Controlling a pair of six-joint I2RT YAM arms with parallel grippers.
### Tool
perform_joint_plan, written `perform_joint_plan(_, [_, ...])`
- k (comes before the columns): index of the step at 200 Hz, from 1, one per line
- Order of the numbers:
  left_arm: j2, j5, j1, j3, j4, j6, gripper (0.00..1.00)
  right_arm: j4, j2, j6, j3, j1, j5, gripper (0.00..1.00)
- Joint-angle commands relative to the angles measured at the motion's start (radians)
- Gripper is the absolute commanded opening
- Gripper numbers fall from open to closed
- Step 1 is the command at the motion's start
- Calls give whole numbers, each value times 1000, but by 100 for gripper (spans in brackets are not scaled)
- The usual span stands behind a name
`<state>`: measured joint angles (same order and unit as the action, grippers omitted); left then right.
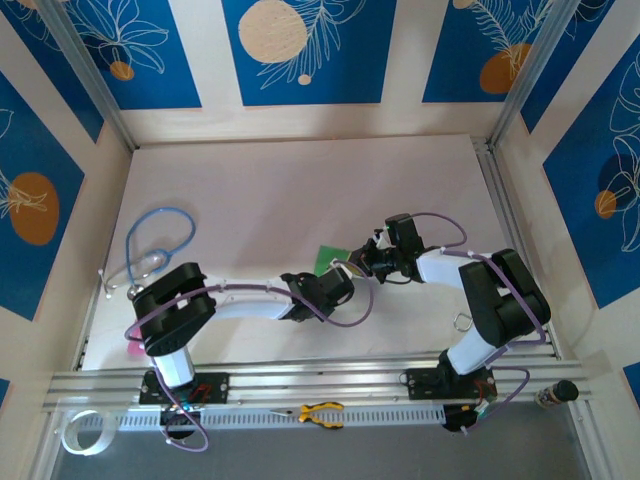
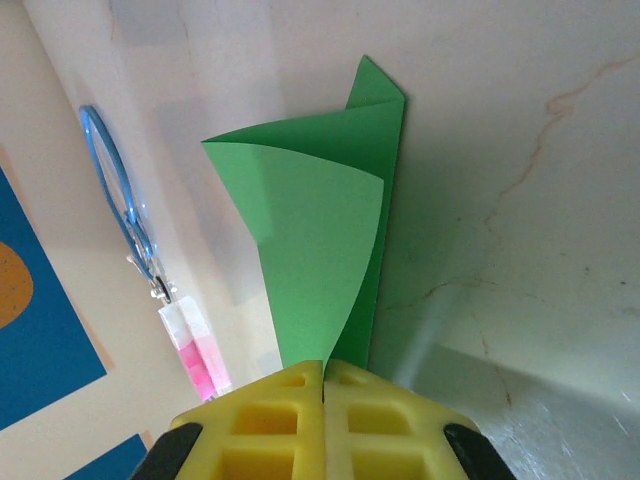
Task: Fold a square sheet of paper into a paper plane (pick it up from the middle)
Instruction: Fold the wing for the fifth time at the center of the table.
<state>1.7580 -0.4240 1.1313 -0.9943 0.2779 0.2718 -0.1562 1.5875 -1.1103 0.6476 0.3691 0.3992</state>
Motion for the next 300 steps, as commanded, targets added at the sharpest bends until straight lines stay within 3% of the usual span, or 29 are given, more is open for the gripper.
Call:
perform_joint_plan(1, [4,-34,15,-2,21,14,36,23,-18,-13,9,5,6,0])
perform_joint_plan(49, [5,-44,15,-1,28,17,38,25,-14,-13,17,4,9,0])
perform_joint_plan(105, [4,-69,15,3,30,35,27,26,-18,-11,11,-1,6,0])
perform_joint_plan(142, [6,-76,14,5,39,40,35,26,-20,-10,17,-1,7,0])
perform_joint_plan(191, [15,-79,15,6,43,44,35,23,-17,-11,22,-1,10,0])
perform_joint_plan(258, [7,-60,15,15,23,40,12,17,-21,-6,20,0,14,0])
perform_joint_plan(300, [-3,-48,12,18,10,50,3,20,-29,1,19,-2,12,0])
